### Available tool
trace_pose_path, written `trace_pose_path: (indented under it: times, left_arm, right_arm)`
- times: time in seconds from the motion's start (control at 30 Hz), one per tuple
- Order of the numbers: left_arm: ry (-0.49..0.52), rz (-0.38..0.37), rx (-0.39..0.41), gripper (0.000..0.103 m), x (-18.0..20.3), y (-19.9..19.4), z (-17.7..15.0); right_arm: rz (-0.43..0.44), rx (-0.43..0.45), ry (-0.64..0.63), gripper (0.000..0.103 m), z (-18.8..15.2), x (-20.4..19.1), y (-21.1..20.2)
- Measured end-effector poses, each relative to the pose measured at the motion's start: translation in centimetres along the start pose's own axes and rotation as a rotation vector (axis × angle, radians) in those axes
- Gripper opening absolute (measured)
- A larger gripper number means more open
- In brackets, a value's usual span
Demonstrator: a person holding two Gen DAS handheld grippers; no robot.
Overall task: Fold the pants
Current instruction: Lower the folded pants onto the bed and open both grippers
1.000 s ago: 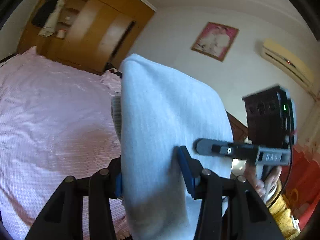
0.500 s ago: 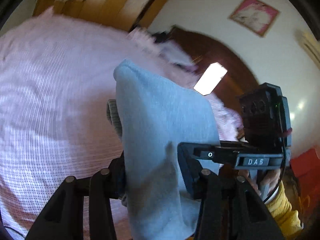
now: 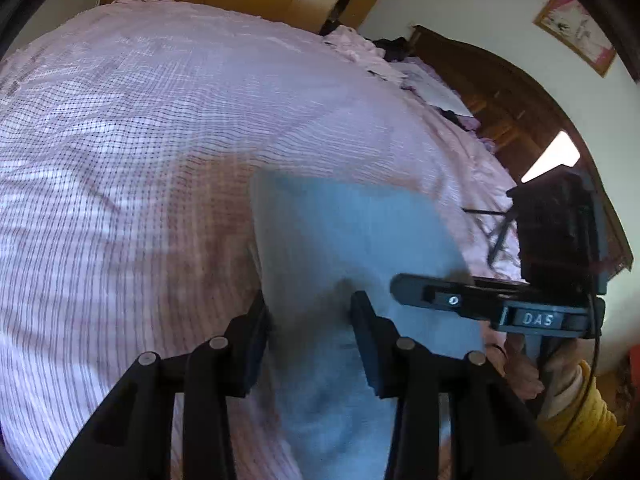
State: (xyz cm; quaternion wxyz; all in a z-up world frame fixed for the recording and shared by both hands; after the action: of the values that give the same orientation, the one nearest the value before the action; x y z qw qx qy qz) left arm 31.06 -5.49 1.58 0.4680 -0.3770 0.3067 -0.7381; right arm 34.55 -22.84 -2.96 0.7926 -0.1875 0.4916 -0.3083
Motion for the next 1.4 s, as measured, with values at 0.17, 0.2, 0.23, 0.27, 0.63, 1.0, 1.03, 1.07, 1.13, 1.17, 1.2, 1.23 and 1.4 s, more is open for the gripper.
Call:
trace_pose_path:
  times: [0.17,0.2,0.23,0.27,0.63,1.0,1.03,1.07,1.13,1.17,1.2,1.23,1.4]
  left_arm:
    - [-0.032,0.011,-0.045,0.045,-1.7,3.5,-1.0]
    - [-0.040,-0.001,-0.041,0.046,-1.8,3.5,-1.6]
    - [-0.042,-0.010,-0.035,0.048,-1.9,3.4,-2.0]
    - [-0.042,-0.019,-0.027,0.049,-1.8,3.0,-2.4]
    - [0.018,0.088,0.003,0.046,1.0,-4.2,-5.7]
    - [0.086,0.282,-0.014,0.050,2.0,-2.9,-10.3]
    - [0.073,0.277,-0.009,0.050,1.8,-2.8,-10.5]
    - [0.065,0.274,-0.005,0.050,1.7,-2.8,-10.6]
    - [0.061,0.277,0.010,0.050,1.8,-3.3,-11.0]
    - [0.066,0.285,0.013,0.050,1.9,-3.6,-11.2]
    - [0.069,0.291,0.014,0.050,1.9,-3.9,-11.6]
    - [0.070,0.293,0.016,0.050,1.9,-4.3,-12.0]
    - [0.046,0.326,0.009,0.055,2.7,-5.3,-13.9]
  right_arm:
    - [0.053,-0.003,0.045,0.020,0.7,2.9,2.1]
    - [0.066,0.003,0.059,0.020,0.3,3.2,1.9]
    - [0.072,0.010,0.062,0.021,-0.1,3.4,1.7]
    - [0.079,0.023,0.065,0.021,-0.5,3.6,1.4]
    - [-0.076,0.128,0.063,0.028,-5.2,-1.3,-4.2]
    - [-0.271,0.091,0.027,0.034,-11.9,-0.4,-2.1]
    - [-0.268,0.096,0.031,0.034,-12.2,-0.3,-2.2]
    - [-0.269,0.103,0.035,0.034,-12.5,-0.4,-2.4]
    - [-0.282,0.104,0.031,0.034,-13.0,-0.7,-2.8]
    - [-0.293,0.101,0.031,0.035,-13.3,-0.8,-3.0]
    - [-0.298,0.101,0.034,0.035,-13.6,-1.0,-3.3]
    - [-0.303,0.104,0.038,0.036,-13.8,-1.2,-3.5]
    - [-0.375,0.134,-0.009,0.043,-15.9,-3.5,-4.6]
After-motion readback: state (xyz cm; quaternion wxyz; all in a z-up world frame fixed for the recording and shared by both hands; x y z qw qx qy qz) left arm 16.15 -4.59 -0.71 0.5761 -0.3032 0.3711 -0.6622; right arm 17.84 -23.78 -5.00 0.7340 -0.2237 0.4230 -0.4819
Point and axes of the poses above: each gripper's, at about its wrist camera, not at the fingertips, and y roughly the way its jaws point, x to its right, z to its top, the point moved 1 cm from there along y, roughly the way its jaws point, and after that the axes turned 11 degrees about z, right-handed, at the moved point
